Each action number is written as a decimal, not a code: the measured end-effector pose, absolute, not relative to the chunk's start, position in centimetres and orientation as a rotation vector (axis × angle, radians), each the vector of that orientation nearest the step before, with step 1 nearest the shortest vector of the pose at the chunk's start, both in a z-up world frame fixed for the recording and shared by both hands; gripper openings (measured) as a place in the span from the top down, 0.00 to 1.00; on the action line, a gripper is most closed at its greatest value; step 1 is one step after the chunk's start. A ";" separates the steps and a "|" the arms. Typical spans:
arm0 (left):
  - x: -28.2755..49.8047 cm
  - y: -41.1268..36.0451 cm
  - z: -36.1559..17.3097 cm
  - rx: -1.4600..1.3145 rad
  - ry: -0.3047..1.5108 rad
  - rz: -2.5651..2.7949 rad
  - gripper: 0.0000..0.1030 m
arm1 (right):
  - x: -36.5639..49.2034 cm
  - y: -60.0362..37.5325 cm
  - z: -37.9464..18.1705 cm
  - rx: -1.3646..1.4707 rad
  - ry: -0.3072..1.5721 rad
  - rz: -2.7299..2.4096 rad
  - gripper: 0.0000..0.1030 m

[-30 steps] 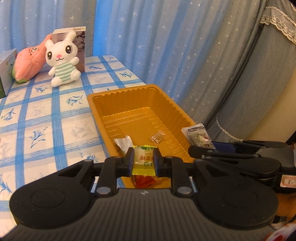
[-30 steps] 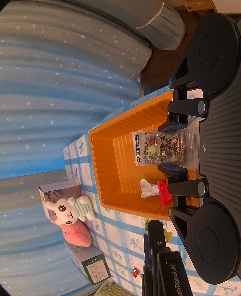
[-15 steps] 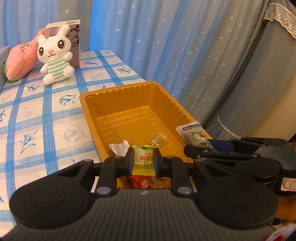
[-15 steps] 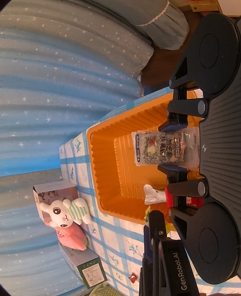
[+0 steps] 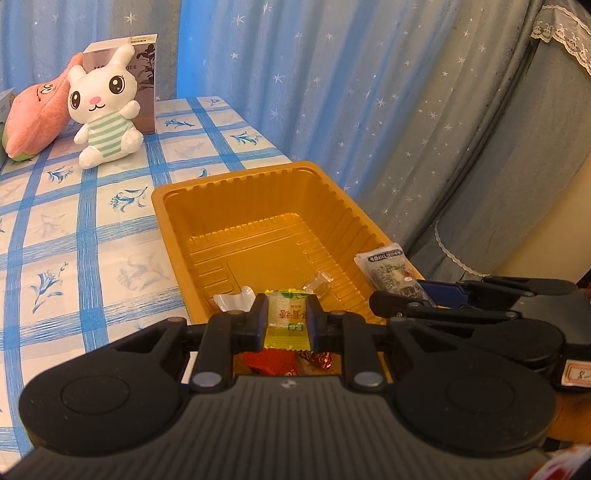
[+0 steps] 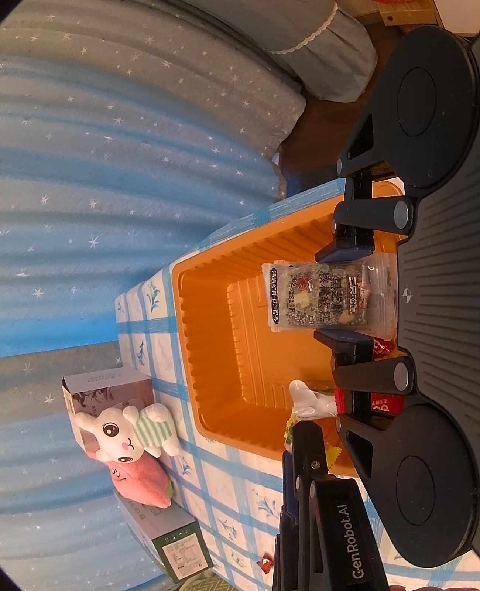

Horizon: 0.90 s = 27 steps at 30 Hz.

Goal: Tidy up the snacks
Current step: 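Lower both held snacks into the tray and open both tools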

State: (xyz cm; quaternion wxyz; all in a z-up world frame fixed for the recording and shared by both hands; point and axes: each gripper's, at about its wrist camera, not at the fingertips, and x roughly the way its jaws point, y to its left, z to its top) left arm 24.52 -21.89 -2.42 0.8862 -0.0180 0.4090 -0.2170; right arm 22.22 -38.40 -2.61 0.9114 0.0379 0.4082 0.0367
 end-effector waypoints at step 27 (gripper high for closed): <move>23.2 -17.8 -2.9 -0.075 0.829 -0.339 0.42 | 22.0 -38.7 -2.1 0.106 0.833 0.082 0.64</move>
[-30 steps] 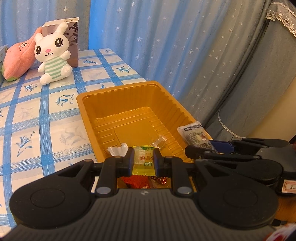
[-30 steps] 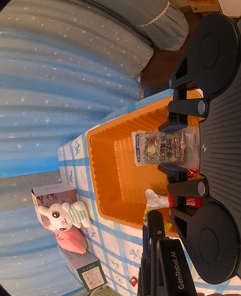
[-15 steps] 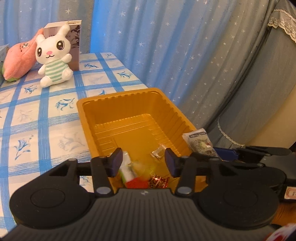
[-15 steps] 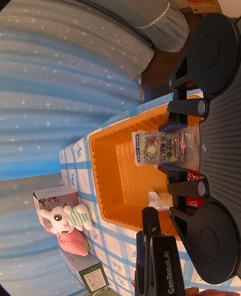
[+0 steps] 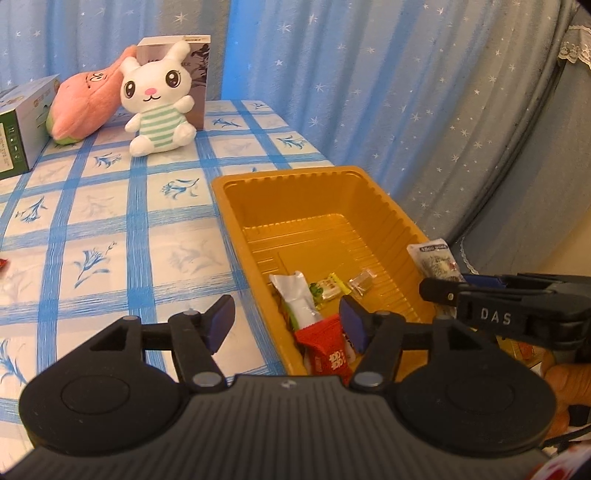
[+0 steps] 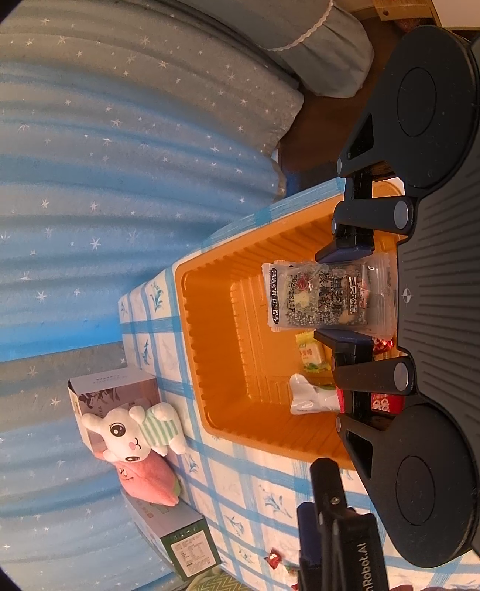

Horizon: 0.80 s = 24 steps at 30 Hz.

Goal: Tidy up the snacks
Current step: 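Lower both held snacks into the tray and open both tools, then withdraw both open tools from the tray toward the remaining candies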

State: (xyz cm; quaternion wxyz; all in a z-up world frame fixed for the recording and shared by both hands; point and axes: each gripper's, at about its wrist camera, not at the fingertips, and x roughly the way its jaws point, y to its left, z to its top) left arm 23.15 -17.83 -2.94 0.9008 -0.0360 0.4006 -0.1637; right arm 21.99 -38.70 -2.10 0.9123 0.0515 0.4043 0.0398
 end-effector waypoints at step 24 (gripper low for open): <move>22.1 -15.8 -3.1 -0.078 0.823 -0.293 0.31 | 22.9 -39.0 -1.3 0.228 0.760 0.118 0.35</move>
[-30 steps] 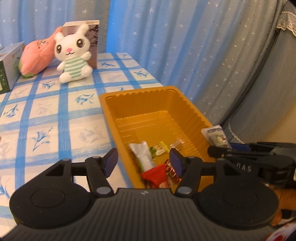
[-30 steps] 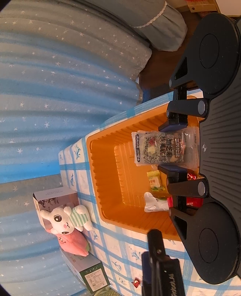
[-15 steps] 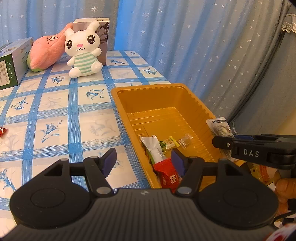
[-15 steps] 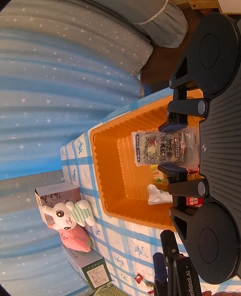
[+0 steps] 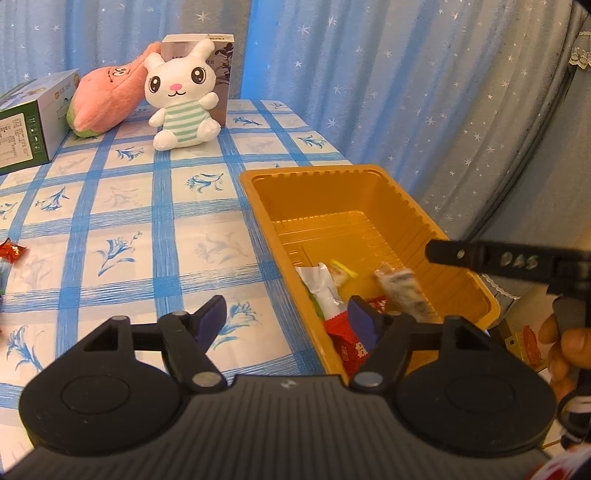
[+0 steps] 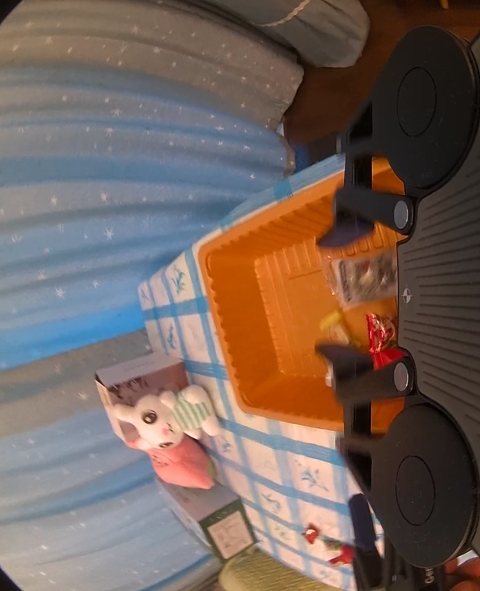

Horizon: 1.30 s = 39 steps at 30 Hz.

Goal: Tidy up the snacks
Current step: 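Withdraw both open tools from the tray toward the remaining candies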

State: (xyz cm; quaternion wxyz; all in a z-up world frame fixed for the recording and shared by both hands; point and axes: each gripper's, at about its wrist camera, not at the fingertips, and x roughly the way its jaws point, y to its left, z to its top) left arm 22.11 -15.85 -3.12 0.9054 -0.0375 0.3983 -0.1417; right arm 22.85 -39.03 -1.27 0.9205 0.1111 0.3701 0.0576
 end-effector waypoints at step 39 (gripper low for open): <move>6.5 0.2 2.5 -0.148 0.720 -0.042 0.05 | 8.3 -25.0 2.3 0.188 0.815 0.257 0.34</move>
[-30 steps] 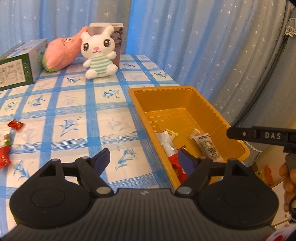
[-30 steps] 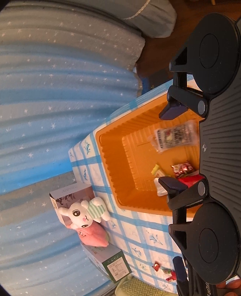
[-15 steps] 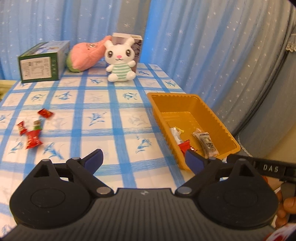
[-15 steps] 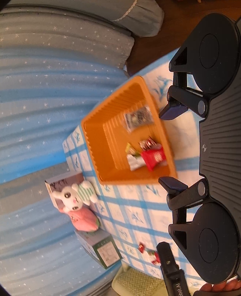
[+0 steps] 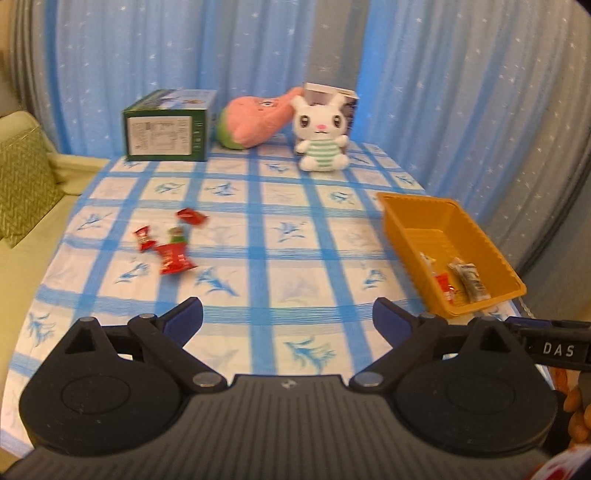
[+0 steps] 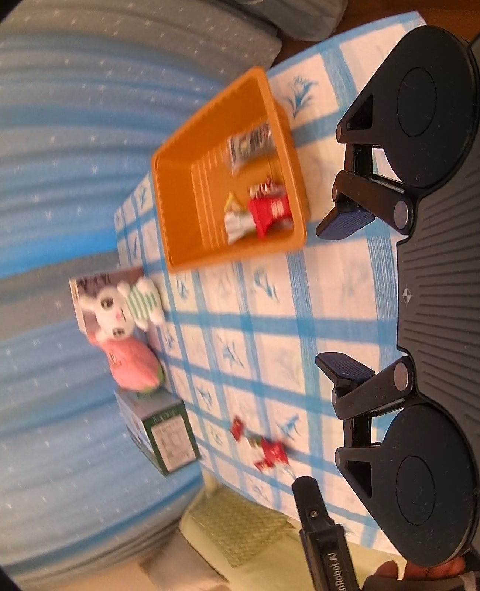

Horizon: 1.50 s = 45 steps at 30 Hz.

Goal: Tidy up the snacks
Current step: 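Withdraw both open tools from the tray toward the remaining candies, then grasp the red packet with the right tool while the left tool grasps the green-wrapped brown candy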

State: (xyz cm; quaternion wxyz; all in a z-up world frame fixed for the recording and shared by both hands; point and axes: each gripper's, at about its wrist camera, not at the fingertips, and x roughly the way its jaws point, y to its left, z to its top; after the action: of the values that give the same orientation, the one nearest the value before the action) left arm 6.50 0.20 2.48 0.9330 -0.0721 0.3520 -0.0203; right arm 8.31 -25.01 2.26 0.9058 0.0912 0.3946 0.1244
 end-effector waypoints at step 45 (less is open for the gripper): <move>14.3 18.6 -1.3 -0.149 0.745 0.149 0.06 | 18.7 -3.1 -2.1 0.030 0.757 0.570 0.35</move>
State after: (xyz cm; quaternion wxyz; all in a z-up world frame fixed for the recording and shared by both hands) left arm 14.29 18.62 -1.26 0.9259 -0.0727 0.3634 0.0728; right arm 18.71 -3.06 -2.13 0.8897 0.0146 0.3646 0.2743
